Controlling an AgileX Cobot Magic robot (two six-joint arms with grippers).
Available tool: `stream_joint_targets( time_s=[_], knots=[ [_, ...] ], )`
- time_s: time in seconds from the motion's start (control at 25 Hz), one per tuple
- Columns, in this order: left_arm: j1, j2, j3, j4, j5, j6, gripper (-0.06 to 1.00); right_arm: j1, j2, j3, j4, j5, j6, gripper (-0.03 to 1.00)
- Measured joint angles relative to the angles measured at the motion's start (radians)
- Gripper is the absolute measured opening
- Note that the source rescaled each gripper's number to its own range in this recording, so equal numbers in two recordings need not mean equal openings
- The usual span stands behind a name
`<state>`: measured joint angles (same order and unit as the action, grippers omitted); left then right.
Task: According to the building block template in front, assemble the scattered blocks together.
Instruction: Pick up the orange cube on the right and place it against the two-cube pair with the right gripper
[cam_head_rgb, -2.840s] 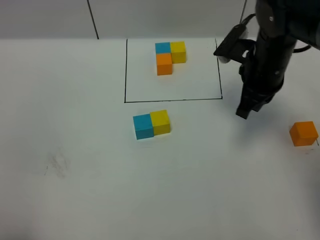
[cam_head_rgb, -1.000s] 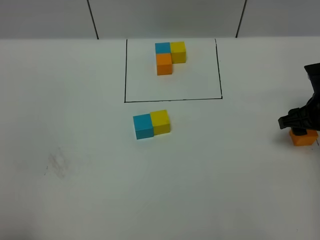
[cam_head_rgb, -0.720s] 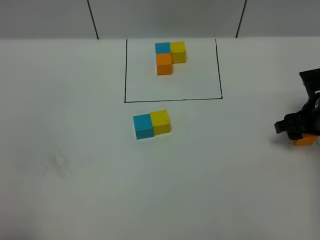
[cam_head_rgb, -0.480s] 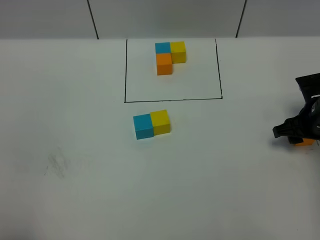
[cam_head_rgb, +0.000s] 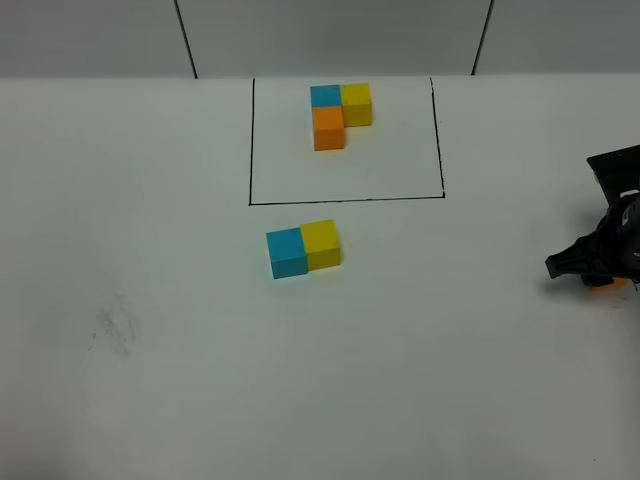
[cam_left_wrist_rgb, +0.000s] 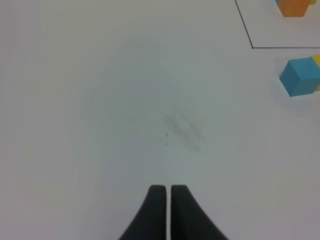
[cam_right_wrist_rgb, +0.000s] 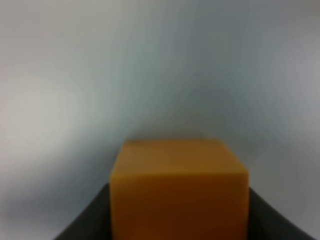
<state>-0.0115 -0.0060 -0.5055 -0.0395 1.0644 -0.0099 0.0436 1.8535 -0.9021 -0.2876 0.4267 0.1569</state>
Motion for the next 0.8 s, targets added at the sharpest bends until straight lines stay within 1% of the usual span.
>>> stream_joint_targets(
  time_s=[0.16,0.28,0.48,0.6,0.68,0.8],
  knots=[
    [0.000,0.000,0.000,0.000,0.000,0.000,0.00,0.009,-0.009,0.000,0.004,0.001,-0.001,0.54],
    [0.000,0.000,0.000,0.000,0.000,0.000,0.00,0.023,-0.060,0.000,0.023,0.016,-0.008,0.54],
    [0.000,0.000,0.000,0.000,0.000,0.000,0.00,0.066,-0.188,-0.024,0.038,0.114,-0.028,0.53],
    [0.000,0.000,0.000,0.000,0.000,0.000,0.00,0.115,-0.261,-0.037,0.051,0.193,-0.028,0.53],
    [0.000,0.000,0.000,0.000,0.000,-0.001,0.00,0.165,-0.310,-0.041,0.066,0.233,-0.028,0.53],
    [0.000,0.000,0.000,0.000,0.000,-0.001,0.00,0.243,-0.369,-0.046,0.097,0.274,-0.027,0.53]
  ],
)
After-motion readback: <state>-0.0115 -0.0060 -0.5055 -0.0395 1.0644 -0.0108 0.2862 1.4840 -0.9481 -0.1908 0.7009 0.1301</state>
